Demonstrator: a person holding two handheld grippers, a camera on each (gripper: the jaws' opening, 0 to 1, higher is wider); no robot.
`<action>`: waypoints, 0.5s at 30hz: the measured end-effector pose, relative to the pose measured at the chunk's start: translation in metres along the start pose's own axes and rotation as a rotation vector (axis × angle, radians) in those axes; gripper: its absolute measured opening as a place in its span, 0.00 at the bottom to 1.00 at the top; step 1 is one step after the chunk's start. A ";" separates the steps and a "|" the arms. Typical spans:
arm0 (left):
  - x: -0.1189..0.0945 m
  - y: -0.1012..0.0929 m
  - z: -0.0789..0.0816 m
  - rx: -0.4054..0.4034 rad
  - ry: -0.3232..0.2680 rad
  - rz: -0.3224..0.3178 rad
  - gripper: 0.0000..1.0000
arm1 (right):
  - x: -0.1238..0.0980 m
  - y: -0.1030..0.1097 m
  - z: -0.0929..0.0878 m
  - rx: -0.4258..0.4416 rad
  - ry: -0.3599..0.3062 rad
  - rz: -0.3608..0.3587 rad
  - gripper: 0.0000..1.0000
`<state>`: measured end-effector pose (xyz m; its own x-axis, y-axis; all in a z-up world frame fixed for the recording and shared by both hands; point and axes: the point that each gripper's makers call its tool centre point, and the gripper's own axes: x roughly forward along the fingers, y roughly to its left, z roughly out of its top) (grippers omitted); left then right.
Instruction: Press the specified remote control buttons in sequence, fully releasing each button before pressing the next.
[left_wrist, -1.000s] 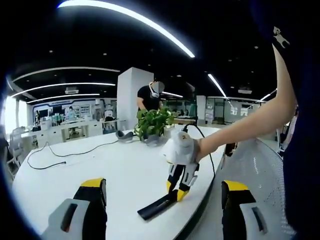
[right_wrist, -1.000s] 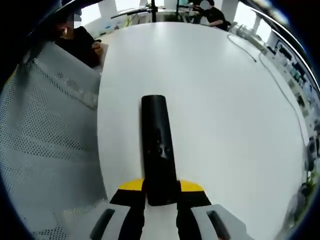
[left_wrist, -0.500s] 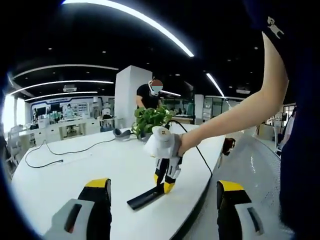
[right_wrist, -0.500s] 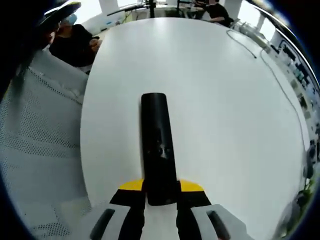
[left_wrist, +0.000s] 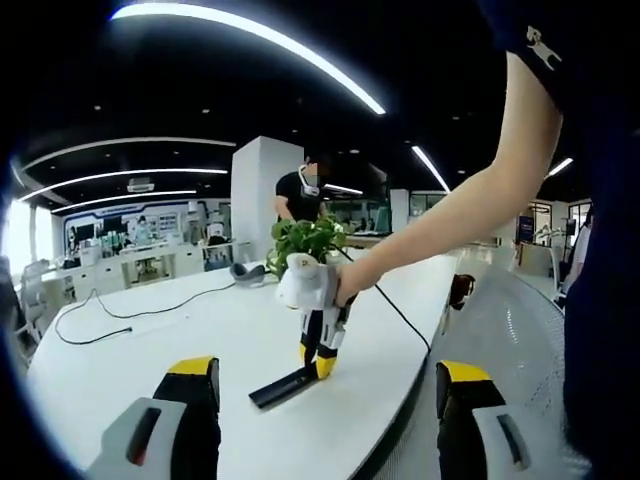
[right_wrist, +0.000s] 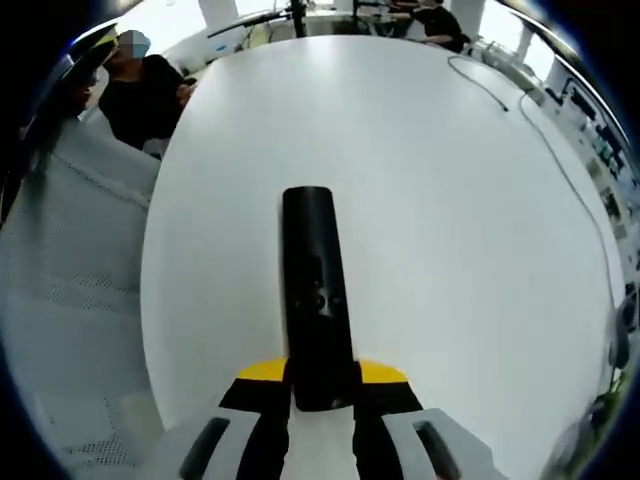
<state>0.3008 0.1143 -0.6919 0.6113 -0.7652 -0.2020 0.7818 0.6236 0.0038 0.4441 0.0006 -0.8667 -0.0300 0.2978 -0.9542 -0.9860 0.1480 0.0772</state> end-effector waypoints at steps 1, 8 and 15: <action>0.000 0.000 0.000 0.000 -0.001 0.000 0.93 | 0.000 -0.002 0.000 0.000 0.002 0.000 0.21; 0.000 0.000 -0.001 0.000 0.002 -0.003 0.93 | 0.000 -0.023 0.004 -0.022 0.021 -0.008 0.21; 0.001 -0.001 -0.002 -0.007 0.010 -0.009 0.93 | 0.001 -0.035 0.006 -0.035 0.021 -0.009 0.21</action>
<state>0.3004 0.1137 -0.6943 0.6029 -0.7691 -0.2121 0.7863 0.6178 -0.0050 0.4793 0.0012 -0.8682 -0.0244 0.2770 -0.9606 -0.9913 0.1174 0.0591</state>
